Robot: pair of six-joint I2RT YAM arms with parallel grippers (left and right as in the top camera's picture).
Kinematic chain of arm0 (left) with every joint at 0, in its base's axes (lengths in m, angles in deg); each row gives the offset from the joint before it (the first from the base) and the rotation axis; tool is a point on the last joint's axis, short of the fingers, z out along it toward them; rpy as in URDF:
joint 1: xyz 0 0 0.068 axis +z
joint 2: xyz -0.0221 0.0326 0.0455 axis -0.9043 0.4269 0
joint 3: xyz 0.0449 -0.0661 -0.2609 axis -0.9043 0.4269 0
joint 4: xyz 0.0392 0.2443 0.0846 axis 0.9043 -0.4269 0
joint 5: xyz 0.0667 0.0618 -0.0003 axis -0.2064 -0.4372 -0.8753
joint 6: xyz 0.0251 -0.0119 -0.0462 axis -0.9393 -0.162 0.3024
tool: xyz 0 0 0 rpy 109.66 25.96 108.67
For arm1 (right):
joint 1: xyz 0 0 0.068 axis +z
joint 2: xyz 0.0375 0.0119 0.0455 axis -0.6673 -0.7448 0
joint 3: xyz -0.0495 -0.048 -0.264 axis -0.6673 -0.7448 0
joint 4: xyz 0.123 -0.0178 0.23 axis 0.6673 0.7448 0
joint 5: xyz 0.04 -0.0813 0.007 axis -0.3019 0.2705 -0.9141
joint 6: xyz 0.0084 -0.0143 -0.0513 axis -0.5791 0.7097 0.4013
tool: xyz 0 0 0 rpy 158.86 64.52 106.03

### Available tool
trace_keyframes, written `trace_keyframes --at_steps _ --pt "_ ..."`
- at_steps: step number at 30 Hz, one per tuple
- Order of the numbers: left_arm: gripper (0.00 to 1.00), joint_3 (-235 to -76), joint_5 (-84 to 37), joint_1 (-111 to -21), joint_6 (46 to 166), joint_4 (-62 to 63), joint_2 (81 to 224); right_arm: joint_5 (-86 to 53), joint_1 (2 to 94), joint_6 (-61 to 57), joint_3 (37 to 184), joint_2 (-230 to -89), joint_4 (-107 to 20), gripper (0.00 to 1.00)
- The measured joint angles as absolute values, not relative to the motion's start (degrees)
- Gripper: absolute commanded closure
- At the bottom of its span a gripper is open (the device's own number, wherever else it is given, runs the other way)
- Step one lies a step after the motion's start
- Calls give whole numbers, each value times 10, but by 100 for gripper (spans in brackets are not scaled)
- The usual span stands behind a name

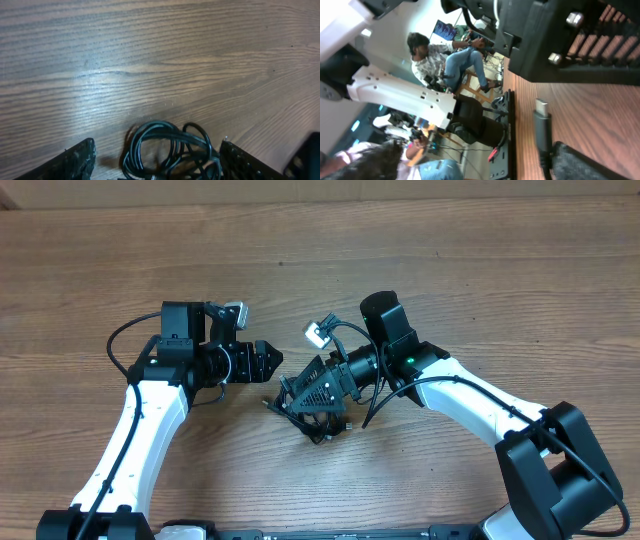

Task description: Untangle cables

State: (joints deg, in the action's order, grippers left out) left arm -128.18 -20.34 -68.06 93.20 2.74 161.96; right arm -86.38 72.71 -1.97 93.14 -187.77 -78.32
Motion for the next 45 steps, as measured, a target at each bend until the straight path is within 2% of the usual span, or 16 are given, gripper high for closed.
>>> trace_keyframes --at_steps 3,8,15,23,32,37,45 --pt "16 -1282 -204 -681 934 22 1620 -832 727 -22 932 -1877 -748 0" --pt "12 -1282 -208 -681 934 15 1620 -644 727 -84 935 -1874 -624 0" --pt "6 -1282 -211 -681 934 15 1620 -513 727 -136 935 -1874 -534 0" --pt "0 -1282 -212 -681 935 15 1620 -446 727 -149 935 -1874 -543 0" --pt "0 -1282 -218 -681 935 15 1620 -395 745 -162 935 -1874 -548 0" --pt "0 -1282 -253 -681 935 13 1620 -329 772 -170 935 -1874 -549 7" --pt "0 -1282 -341 -681 935 -11 1620 -229 792 -199 935 -1874 -550 23"
